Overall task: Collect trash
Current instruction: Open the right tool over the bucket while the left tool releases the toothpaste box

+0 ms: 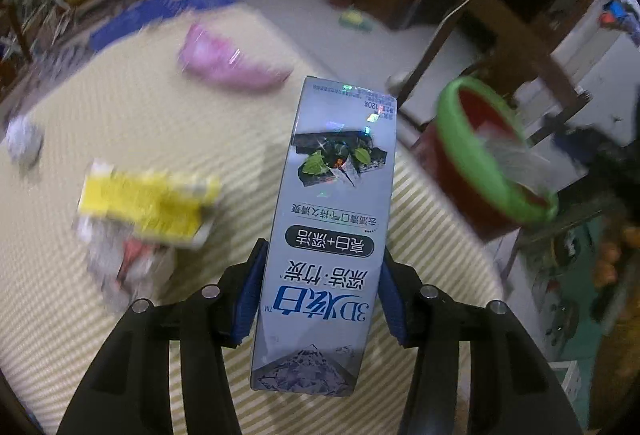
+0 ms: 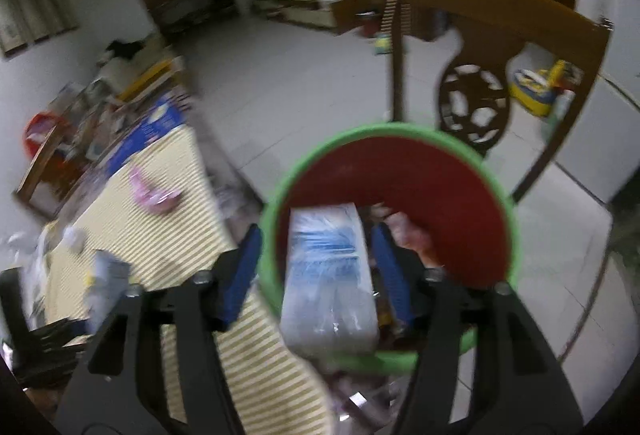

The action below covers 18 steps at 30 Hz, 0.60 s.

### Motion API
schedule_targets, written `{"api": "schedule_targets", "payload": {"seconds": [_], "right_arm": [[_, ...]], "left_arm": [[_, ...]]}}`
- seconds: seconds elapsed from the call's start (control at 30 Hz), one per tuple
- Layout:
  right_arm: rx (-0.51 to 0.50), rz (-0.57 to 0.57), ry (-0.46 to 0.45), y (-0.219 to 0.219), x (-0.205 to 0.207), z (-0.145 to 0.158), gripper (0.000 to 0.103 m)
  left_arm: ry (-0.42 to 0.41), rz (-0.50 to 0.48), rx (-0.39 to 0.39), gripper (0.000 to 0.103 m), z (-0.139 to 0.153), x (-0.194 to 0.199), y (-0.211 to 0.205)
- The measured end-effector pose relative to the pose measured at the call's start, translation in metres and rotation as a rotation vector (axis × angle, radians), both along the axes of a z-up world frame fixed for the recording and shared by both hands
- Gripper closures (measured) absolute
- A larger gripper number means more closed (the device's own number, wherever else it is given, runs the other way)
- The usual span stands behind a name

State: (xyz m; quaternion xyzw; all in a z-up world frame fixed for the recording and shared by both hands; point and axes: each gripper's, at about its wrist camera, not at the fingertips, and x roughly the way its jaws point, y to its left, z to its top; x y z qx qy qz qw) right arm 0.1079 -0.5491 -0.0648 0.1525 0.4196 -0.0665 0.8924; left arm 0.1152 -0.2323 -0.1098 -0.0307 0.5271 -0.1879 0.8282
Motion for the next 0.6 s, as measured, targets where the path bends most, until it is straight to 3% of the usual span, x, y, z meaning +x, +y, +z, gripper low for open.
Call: {"api": "schedule_targets", "payload": {"seconds": [0.1, 0.2, 0.43, 0.6], "right_arm": [[-0.014, -0.043, -0.071, -0.016, -0.01, 0.012, 0.027], [-0.025, -0.061, -0.088, -0.025, -0.02, 0.015, 0.023], [0.005, -0.183, -0.088, -0.063, -0.061, 0.009, 0.022], [0.01, -0.264, -0.09, -0.088, -0.087, 0.01, 0.022]], "left_arm": [[-0.045, -0.06, -0.05, 0.054, 0.022, 0.009, -0.028], [-0.069, -0.149, -0.084, 0.054, 0.035, 0.018, -0.074], [-0.086, -0.349, -0.099, 0.054, 0.034, 0.029, -0.178], [-0.1, -0.4, -0.1, 0.052, 0.041, 0.037, -0.226]]}}
